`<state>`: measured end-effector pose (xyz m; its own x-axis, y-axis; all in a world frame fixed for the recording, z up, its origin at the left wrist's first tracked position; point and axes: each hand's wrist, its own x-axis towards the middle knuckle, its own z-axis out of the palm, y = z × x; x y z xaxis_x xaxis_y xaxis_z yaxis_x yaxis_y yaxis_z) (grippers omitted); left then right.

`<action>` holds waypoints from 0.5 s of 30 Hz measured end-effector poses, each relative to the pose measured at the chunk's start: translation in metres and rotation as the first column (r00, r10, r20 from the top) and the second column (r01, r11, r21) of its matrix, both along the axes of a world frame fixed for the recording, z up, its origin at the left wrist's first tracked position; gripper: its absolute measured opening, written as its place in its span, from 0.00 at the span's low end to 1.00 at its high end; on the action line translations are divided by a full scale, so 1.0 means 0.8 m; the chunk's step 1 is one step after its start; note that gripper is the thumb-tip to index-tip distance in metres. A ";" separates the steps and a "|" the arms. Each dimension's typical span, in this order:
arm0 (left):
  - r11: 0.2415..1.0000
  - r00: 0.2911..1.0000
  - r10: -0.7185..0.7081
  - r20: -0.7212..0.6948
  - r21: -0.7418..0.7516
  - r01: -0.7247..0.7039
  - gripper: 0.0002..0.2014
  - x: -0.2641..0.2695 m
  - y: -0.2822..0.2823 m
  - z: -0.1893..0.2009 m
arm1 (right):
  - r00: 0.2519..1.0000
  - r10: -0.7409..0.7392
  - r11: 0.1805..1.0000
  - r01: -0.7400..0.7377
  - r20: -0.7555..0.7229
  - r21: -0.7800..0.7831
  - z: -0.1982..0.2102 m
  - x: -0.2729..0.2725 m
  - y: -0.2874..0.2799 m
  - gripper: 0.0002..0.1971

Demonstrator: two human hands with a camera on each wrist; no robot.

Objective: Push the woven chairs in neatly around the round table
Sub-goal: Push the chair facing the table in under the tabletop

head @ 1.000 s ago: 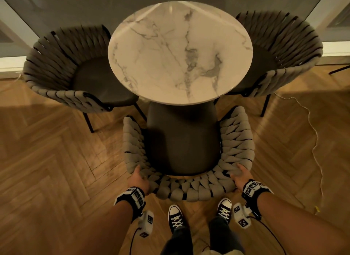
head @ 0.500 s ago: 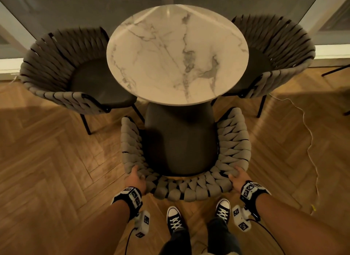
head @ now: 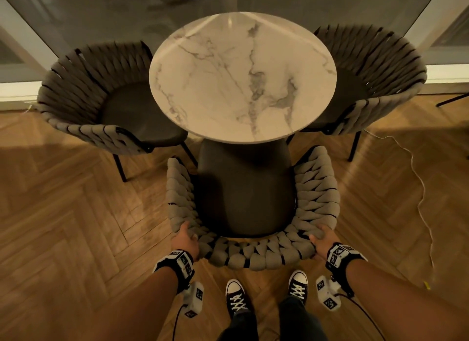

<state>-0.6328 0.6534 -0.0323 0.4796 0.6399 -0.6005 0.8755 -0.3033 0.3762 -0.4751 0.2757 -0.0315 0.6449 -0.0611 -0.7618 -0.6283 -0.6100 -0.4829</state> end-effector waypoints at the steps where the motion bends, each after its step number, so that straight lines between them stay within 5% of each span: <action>1: 1.000 1.000 -0.005 -0.007 0.002 0.005 0.27 0.000 0.000 0.001 | 1.000 -0.022 0.999 0.022 -0.015 0.027 0.005 -0.001 0.001 0.29; 7: 0.999 0.998 -0.047 -0.034 0.011 0.048 0.25 -0.006 0.000 0.015 | 0.954 0.298 0.945 -0.295 0.000 -0.143 0.029 0.006 -0.003 0.29; 15: 0.995 0.996 -0.048 0.080 0.086 0.041 0.24 -0.058 -0.011 0.047 | 0.673 0.739 0.660 -0.716 0.028 -0.229 0.067 0.009 -0.025 0.20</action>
<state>-0.6792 0.6443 0.0049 0.5539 0.6635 -0.5030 0.8279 -0.3745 0.4176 -0.4681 0.2556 0.0224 0.6204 0.3343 -0.7095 0.1042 -0.9317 -0.3479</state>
